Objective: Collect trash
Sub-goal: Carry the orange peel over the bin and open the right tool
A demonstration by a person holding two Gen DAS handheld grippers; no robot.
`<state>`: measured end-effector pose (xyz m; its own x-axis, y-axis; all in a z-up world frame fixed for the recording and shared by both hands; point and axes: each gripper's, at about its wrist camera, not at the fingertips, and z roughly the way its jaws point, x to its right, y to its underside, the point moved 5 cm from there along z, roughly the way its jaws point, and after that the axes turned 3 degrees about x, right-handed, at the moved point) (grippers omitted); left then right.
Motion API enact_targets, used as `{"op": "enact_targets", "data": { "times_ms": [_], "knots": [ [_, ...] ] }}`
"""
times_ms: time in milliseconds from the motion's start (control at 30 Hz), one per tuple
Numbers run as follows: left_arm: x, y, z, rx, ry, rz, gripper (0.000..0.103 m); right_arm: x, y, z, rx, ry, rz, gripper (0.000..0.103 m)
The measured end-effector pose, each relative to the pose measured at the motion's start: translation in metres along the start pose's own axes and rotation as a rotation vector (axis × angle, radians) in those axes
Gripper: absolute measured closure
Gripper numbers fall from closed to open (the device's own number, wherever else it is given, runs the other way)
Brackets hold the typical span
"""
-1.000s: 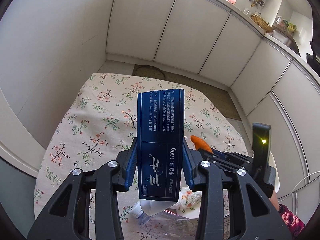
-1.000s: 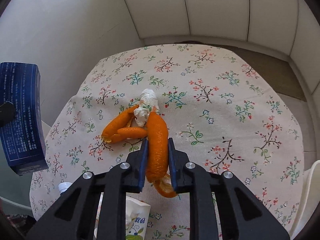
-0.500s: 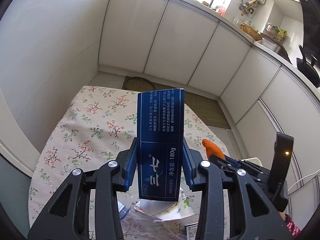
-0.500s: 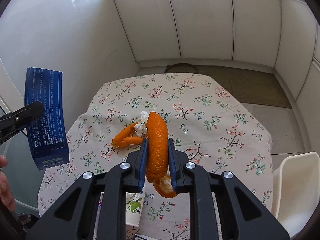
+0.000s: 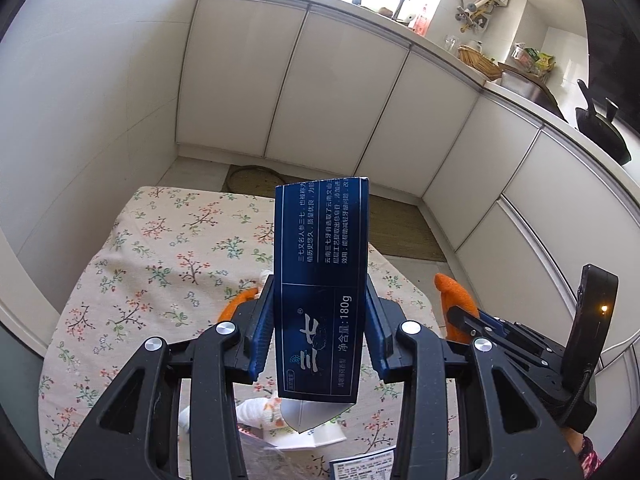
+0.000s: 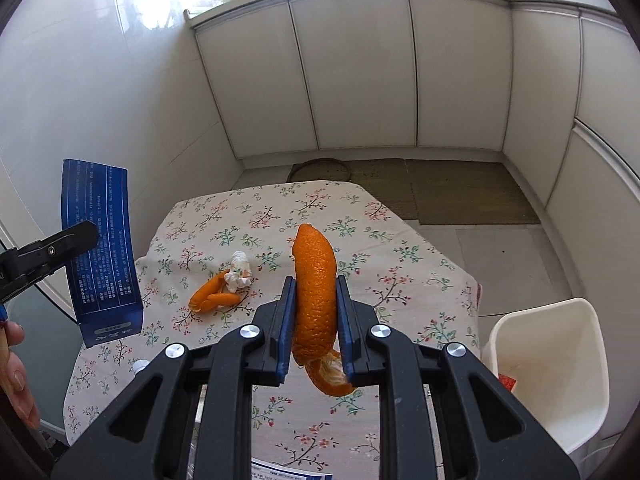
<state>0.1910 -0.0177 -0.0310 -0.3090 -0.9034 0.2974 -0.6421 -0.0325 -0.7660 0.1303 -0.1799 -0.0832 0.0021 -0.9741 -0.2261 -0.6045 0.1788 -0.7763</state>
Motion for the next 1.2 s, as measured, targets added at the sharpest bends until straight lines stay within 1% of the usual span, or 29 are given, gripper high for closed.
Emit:
{"op": "enact_targets", "data": {
  "times_ms": [300,567,867,1100,1200],
  "knots": [
    [0.032,0.003,0.011,-0.002,0.048,0.005,0.065,0.039,0.0,-0.023,0.034,0.099,0.038,0.084],
    [0.067,0.013,0.023,-0.022,0.095,0.034,0.065,0.079,0.007,-0.048,0.045,0.217,0.066,0.084],
    [0.115,0.028,0.035,-0.043,0.152,0.087,0.065,0.141,0.022,-0.082,0.058,0.352,0.122,0.084],
    [0.154,0.043,0.049,-0.071,0.194,0.129,0.065,0.191,0.036,-0.102,0.042,0.438,0.181,0.083],
    [0.175,0.05,0.057,-0.086,0.218,0.146,0.065,0.209,0.043,-0.111,0.034,0.481,0.197,0.081]
  ]
}}
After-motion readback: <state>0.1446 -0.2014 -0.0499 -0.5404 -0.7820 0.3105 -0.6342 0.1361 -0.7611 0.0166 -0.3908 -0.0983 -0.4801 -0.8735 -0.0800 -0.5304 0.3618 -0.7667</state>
